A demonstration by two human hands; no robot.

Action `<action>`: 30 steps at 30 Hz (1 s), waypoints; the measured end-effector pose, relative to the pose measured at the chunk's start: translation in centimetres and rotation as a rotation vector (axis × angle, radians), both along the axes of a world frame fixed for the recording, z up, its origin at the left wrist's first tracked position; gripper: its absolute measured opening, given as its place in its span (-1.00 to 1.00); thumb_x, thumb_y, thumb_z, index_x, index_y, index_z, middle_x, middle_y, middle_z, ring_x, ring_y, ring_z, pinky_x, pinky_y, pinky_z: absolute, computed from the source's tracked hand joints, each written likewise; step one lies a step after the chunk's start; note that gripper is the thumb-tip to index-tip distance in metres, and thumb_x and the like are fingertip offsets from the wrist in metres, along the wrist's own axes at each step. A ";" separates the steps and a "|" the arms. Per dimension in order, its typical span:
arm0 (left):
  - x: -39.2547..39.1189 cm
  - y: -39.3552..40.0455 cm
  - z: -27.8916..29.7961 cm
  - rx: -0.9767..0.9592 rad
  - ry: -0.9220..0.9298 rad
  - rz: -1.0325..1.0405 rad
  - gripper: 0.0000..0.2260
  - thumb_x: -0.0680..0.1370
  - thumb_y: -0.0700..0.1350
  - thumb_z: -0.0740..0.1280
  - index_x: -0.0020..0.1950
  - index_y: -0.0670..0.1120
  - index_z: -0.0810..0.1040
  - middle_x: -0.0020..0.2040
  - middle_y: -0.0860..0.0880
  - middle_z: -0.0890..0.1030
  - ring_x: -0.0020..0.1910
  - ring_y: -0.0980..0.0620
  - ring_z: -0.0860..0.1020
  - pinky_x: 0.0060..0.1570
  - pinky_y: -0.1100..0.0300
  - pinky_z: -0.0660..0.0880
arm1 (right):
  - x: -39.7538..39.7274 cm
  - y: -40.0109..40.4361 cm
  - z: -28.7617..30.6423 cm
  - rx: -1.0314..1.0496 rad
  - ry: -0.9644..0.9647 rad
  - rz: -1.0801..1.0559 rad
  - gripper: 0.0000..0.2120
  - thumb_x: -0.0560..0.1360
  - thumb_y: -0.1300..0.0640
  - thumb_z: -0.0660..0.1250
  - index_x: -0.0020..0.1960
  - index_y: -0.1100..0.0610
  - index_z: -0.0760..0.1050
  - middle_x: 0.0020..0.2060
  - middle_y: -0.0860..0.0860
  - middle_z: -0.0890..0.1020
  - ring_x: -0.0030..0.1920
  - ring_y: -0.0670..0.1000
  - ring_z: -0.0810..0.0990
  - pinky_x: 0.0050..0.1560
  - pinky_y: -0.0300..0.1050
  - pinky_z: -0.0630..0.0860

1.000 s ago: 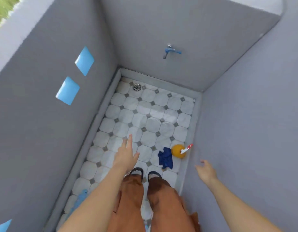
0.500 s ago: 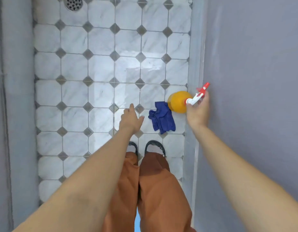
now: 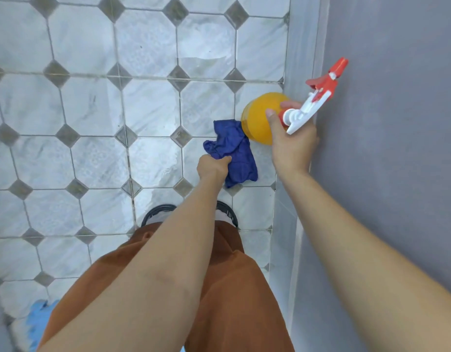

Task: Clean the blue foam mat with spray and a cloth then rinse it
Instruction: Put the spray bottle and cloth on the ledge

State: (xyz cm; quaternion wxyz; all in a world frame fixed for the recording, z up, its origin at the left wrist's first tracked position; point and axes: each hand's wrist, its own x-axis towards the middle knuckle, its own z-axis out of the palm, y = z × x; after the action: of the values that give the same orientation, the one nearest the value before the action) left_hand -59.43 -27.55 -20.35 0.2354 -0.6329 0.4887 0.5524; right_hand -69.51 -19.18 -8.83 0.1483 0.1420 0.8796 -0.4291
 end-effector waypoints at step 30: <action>-13.1 -43.7 79.9 -0.026 0.688 0.367 -0.58 0.22 -0.21 0.37 0.06 -0.30 0.50 -0.21 -0.24 0.58 -0.36 -0.15 0.56 -0.36 0.17 0.43 | -17.2 -27.8 74.2 -0.424 0.363 0.228 -0.92 0.55 -0.02 0.35 -0.03 -0.05 0.59 -0.35 -0.06 0.64 -0.30 -0.17 0.59 -0.20 -0.18 0.44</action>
State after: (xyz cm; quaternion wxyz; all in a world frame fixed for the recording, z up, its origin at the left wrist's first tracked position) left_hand -72.51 -71.21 59.56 -0.0529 -0.4904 0.4247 0.7592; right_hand -86.68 -47.02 65.39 0.0621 -0.0711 0.7929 -0.6020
